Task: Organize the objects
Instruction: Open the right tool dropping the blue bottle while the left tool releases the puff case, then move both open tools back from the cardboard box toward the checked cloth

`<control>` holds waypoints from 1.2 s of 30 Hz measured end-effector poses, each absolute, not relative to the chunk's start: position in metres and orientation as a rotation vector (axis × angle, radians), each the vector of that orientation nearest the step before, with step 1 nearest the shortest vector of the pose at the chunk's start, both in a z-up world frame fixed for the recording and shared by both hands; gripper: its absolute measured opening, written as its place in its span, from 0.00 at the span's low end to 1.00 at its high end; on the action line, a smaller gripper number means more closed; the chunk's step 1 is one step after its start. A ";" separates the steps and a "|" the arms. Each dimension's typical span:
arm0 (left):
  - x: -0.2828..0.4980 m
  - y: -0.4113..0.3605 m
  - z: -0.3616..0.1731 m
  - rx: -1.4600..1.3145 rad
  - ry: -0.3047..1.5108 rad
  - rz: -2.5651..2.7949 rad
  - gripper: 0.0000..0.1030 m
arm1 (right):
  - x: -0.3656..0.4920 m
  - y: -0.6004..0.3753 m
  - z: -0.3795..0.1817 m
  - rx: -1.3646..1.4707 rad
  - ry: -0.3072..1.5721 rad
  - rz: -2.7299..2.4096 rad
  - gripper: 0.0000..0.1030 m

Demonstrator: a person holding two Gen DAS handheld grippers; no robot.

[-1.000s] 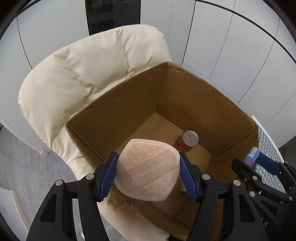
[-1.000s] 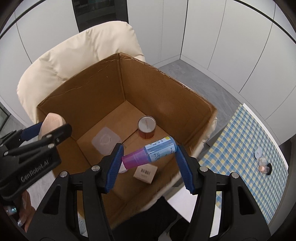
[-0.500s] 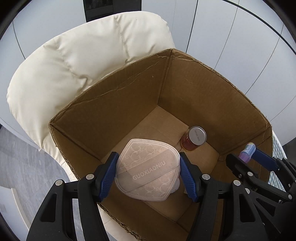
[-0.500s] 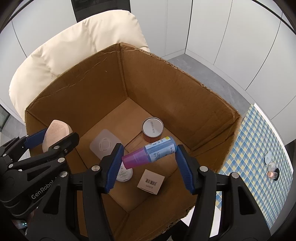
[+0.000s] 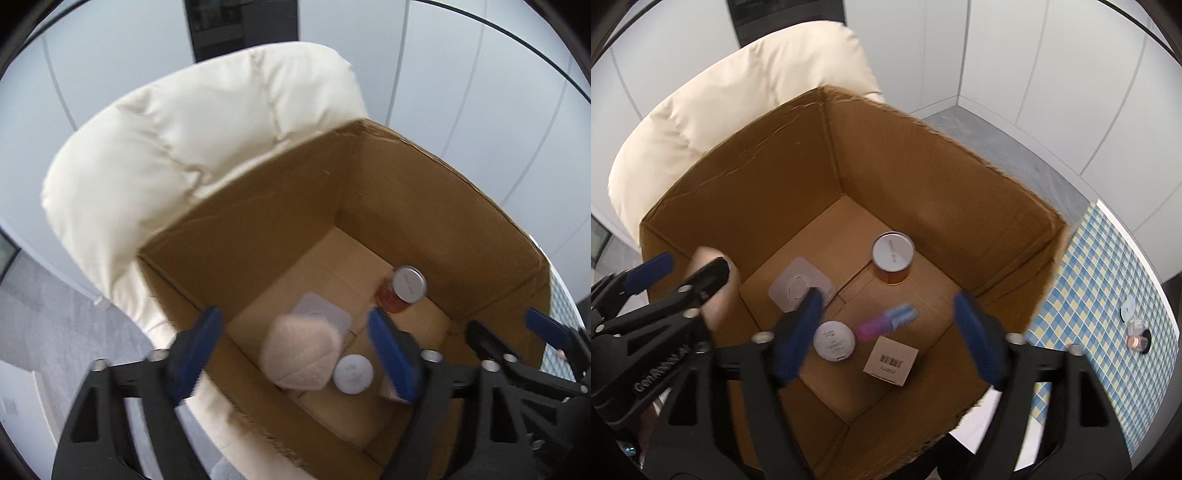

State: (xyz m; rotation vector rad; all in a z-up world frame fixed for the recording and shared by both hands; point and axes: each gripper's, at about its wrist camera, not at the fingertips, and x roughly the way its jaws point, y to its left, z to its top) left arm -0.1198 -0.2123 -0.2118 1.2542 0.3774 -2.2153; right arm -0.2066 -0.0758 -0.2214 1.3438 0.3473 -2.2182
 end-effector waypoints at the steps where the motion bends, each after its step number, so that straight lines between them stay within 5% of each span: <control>1: -0.118 -0.214 -0.210 1.243 0.389 -2.222 0.90 | -0.208 -0.073 -0.221 1.345 0.329 -2.223 0.87; 3: -0.115 -0.216 -0.210 1.239 0.436 -2.242 0.90 | -0.212 -0.066 -0.220 1.359 0.284 -2.221 0.93; 36: -0.094 -0.212 -0.189 1.221 0.484 -2.238 0.90 | -0.203 -0.034 -0.193 1.347 0.228 -2.292 0.93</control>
